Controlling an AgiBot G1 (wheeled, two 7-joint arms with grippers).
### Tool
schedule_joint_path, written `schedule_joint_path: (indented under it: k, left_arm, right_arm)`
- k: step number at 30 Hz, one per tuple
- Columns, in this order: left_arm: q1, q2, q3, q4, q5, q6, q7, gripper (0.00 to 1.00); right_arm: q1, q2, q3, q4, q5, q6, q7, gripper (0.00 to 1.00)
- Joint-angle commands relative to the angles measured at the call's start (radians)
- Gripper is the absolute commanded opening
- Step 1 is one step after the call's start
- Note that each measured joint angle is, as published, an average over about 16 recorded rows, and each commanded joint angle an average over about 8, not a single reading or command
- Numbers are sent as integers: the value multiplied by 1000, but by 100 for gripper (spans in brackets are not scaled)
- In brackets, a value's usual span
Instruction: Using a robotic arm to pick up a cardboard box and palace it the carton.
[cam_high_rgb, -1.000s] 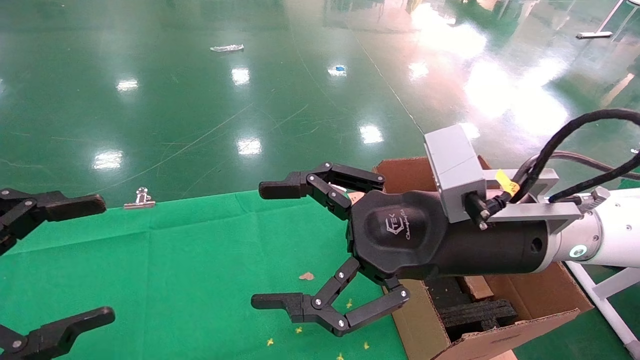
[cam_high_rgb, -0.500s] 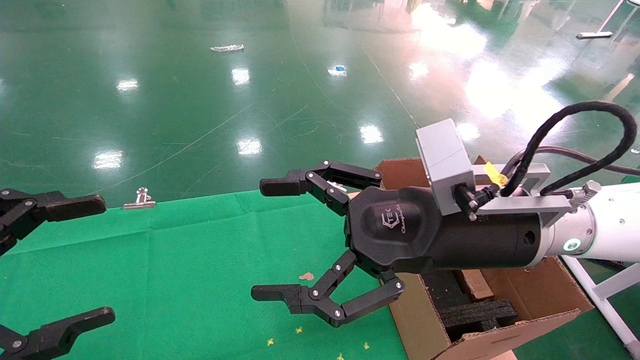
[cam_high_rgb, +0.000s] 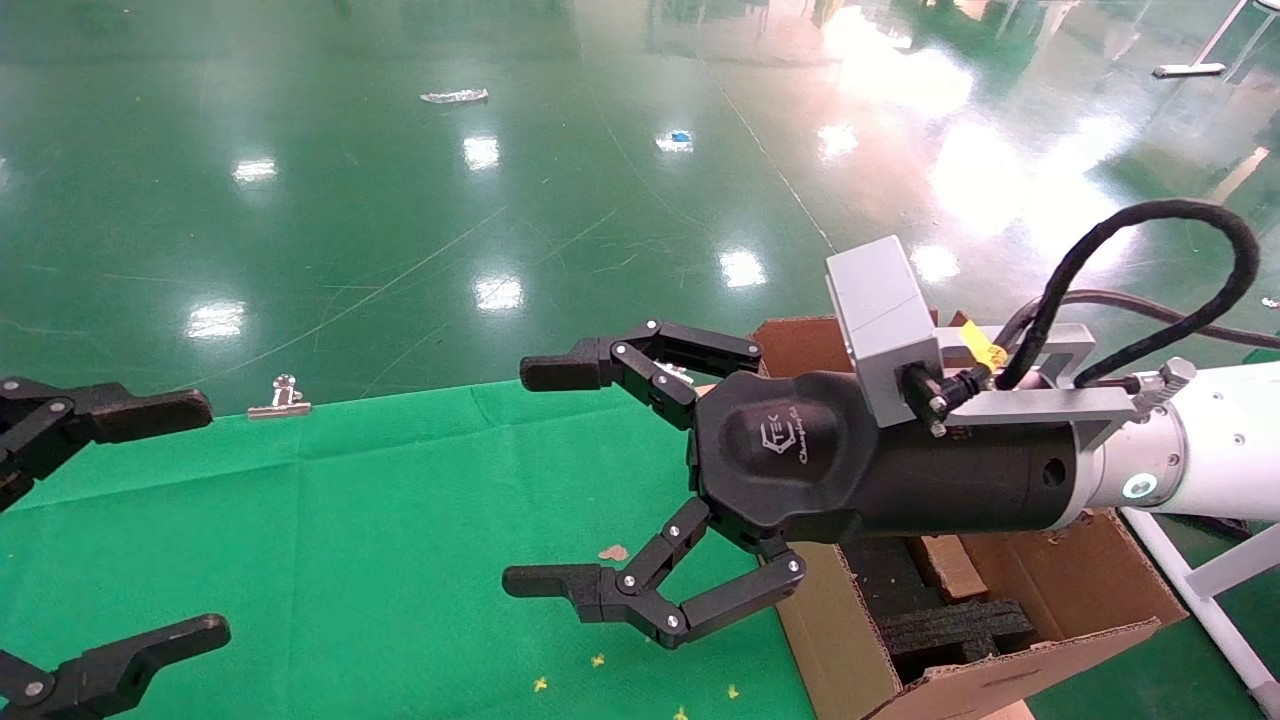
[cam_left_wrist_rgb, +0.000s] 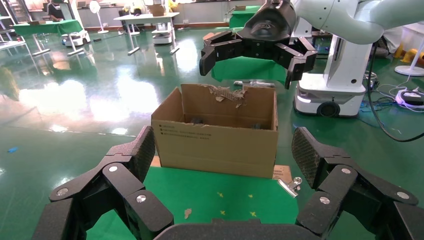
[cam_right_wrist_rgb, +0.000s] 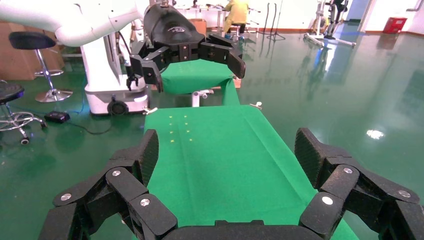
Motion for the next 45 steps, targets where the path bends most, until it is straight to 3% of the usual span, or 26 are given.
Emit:
schedule_joint_path:
  k: [1, 45]
  left_arm:
    - [0, 0, 0, 0, 0, 0, 0, 100]
    - [0, 0, 0, 0, 0, 0, 0, 100]
  right_arm:
    - [1, 0, -1, -1, 0, 0, 0, 100]
    - [5, 0, -5, -3, -2, 1, 1, 100]
